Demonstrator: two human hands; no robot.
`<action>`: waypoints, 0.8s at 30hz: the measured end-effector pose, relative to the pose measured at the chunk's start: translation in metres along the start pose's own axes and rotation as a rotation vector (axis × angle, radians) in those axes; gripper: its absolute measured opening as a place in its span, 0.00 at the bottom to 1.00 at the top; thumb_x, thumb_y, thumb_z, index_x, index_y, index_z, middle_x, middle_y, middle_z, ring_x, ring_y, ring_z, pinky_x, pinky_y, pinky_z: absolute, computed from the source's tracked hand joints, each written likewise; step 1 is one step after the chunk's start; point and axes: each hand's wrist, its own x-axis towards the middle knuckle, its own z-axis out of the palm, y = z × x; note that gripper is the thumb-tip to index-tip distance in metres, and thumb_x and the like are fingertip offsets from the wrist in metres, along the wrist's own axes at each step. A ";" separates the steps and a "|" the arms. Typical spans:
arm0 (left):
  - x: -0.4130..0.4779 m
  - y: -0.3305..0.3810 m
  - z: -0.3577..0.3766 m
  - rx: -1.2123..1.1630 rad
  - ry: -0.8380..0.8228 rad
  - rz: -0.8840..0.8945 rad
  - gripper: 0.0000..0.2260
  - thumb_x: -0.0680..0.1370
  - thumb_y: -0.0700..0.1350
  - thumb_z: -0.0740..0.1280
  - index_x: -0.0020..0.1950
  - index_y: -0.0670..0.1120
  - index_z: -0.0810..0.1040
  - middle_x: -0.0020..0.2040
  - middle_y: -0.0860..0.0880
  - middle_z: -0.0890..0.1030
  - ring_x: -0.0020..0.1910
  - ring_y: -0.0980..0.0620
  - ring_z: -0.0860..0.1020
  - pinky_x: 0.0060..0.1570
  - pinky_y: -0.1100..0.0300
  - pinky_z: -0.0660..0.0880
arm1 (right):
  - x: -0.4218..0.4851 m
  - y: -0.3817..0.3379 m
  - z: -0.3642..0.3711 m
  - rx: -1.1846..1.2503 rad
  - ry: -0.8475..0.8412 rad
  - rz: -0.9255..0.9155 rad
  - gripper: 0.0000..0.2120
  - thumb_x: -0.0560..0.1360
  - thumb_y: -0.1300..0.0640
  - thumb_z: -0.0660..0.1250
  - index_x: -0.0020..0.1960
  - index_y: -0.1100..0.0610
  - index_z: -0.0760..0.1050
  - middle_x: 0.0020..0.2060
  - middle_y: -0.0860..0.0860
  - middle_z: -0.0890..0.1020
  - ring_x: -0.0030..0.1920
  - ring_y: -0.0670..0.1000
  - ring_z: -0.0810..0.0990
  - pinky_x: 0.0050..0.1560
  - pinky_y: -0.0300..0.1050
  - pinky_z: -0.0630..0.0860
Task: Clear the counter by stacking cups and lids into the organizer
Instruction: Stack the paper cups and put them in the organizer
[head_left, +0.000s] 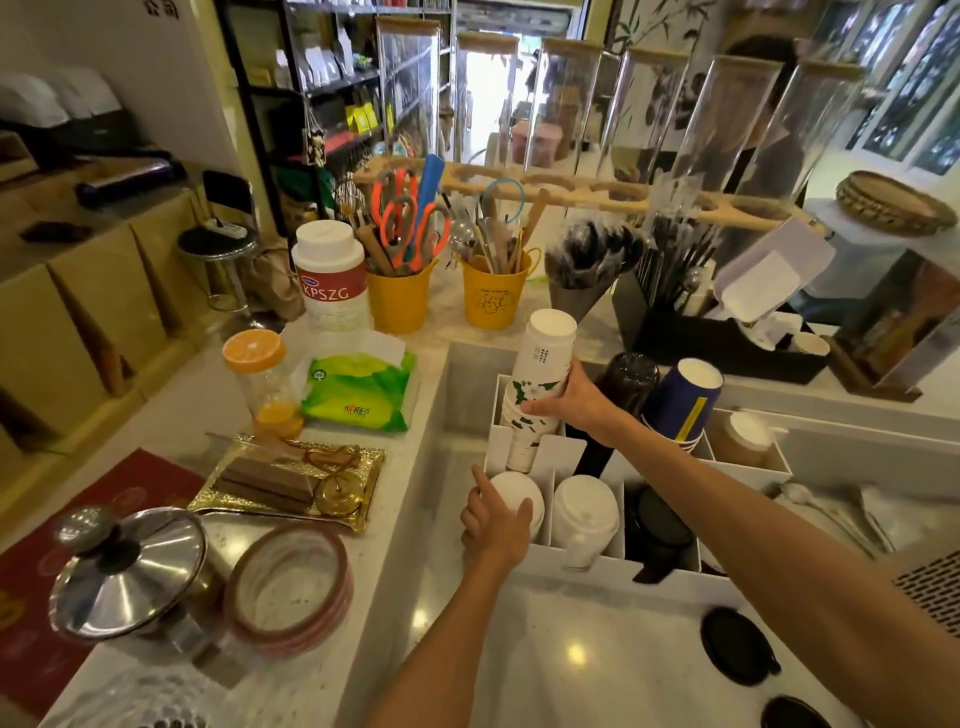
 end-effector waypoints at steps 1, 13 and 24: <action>0.000 0.000 0.000 0.015 0.000 0.001 0.42 0.76 0.61 0.62 0.77 0.51 0.36 0.77 0.44 0.56 0.73 0.40 0.58 0.68 0.41 0.63 | 0.000 0.000 0.000 0.003 -0.002 0.003 0.49 0.64 0.63 0.80 0.75 0.55 0.53 0.70 0.55 0.71 0.70 0.57 0.70 0.69 0.63 0.68; 0.002 -0.002 0.002 0.044 -0.009 0.004 0.42 0.76 0.62 0.61 0.77 0.52 0.35 0.77 0.45 0.55 0.73 0.41 0.58 0.68 0.41 0.62 | 0.002 0.005 0.003 0.075 -0.052 0.074 0.48 0.69 0.65 0.76 0.76 0.55 0.46 0.71 0.55 0.68 0.71 0.58 0.67 0.70 0.61 0.67; 0.002 -0.002 0.004 0.051 -0.002 0.012 0.42 0.76 0.62 0.61 0.77 0.51 0.35 0.77 0.45 0.55 0.73 0.41 0.57 0.68 0.40 0.63 | 0.000 0.006 0.004 0.059 -0.069 0.081 0.46 0.72 0.64 0.74 0.77 0.56 0.46 0.72 0.55 0.67 0.72 0.57 0.67 0.67 0.56 0.69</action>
